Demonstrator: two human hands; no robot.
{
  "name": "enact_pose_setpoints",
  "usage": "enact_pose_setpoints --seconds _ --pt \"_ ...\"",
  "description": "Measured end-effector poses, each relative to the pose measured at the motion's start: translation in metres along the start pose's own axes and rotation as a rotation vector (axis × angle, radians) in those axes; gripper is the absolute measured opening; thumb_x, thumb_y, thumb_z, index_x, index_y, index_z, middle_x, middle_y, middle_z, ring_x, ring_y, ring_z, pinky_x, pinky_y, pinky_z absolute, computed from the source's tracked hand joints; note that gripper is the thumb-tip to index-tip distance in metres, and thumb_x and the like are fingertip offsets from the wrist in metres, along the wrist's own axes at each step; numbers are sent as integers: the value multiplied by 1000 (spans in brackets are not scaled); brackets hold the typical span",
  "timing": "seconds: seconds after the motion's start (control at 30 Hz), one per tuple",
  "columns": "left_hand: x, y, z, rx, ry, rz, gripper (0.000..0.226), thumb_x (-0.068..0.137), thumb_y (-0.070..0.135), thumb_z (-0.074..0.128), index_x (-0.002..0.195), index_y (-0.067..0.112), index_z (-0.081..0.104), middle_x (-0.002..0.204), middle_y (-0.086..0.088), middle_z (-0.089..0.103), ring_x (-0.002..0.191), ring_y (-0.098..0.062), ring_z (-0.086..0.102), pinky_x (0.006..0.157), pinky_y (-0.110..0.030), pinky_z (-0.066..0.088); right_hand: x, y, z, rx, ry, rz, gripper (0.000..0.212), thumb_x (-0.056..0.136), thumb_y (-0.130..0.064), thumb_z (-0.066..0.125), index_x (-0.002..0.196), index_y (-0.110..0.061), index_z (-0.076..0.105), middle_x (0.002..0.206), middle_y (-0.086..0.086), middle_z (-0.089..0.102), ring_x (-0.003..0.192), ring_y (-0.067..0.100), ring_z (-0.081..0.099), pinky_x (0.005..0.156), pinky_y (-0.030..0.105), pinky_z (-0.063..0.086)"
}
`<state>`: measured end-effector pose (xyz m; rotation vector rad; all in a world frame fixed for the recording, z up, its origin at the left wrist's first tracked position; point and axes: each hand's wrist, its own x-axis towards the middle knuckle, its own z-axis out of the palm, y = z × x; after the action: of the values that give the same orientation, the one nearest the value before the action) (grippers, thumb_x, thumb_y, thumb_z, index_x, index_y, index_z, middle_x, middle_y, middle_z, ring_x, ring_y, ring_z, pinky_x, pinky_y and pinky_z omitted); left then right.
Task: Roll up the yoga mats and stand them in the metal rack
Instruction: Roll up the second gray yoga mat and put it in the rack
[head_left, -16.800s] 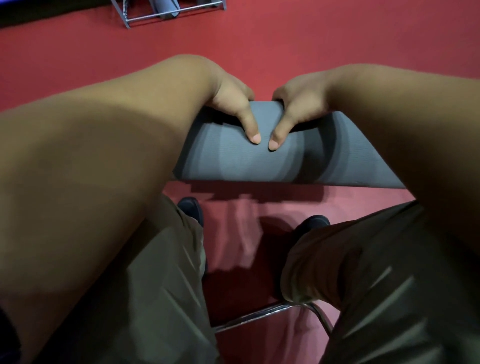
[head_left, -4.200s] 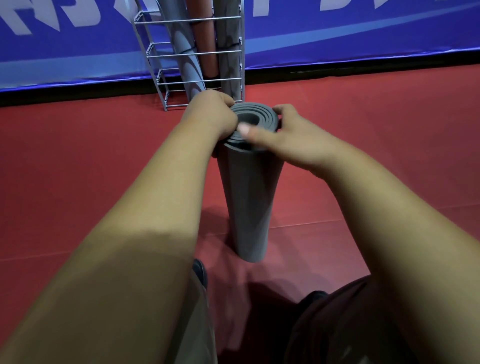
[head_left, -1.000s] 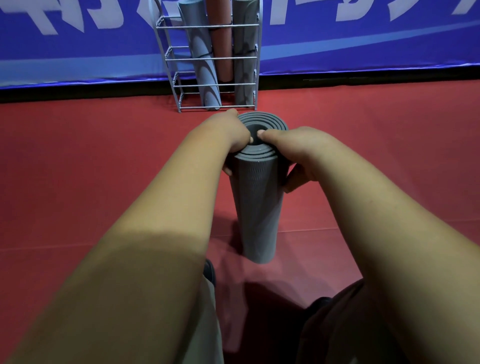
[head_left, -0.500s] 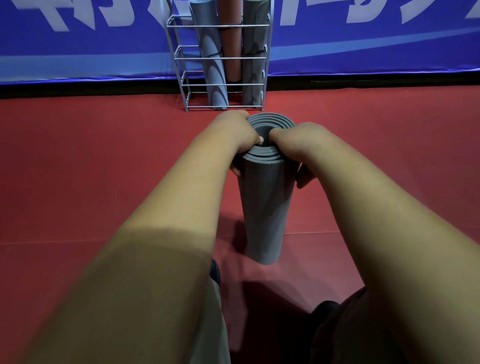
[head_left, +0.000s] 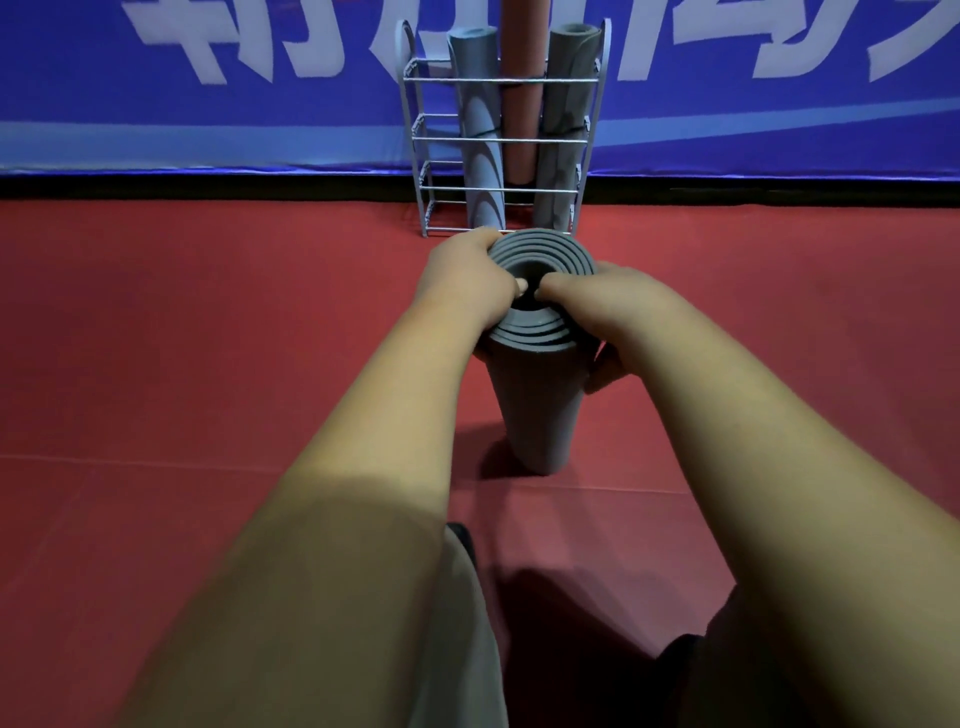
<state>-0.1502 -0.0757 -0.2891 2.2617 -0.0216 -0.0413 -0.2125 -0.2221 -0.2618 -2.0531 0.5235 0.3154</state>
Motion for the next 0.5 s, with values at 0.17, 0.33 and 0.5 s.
enact_pose_setpoints --seconds 0.17,0.33,0.5 --pt "-15 -27 -33 -91 169 13 32 86 21 83 113 33 71 103 4 75 91 -26 74 79 -39 62 -5 -14 40 251 -111 -25 45 92 -28 72 134 -22 56 111 14 73 85 35 76 62 60 64" --pt "-29 -62 -76 -83 254 -12 28 86 19 81 108 31 69 96 5 75 87 -26 73 74 -41 63 -6 -51 90 175 -70 -170 47 86 -12 75 129 -25 62 113 12 73 95 35 74 60 62 64" --pt "-56 -130 -124 -214 308 -132 25 90 16 80 105 29 65 97 -3 72 73 -27 72 40 -43 59 -14 -90 163 -138 -91 -313 36 84 -14 72 120 -22 67 103 11 74 94 37 76 80 56 66"
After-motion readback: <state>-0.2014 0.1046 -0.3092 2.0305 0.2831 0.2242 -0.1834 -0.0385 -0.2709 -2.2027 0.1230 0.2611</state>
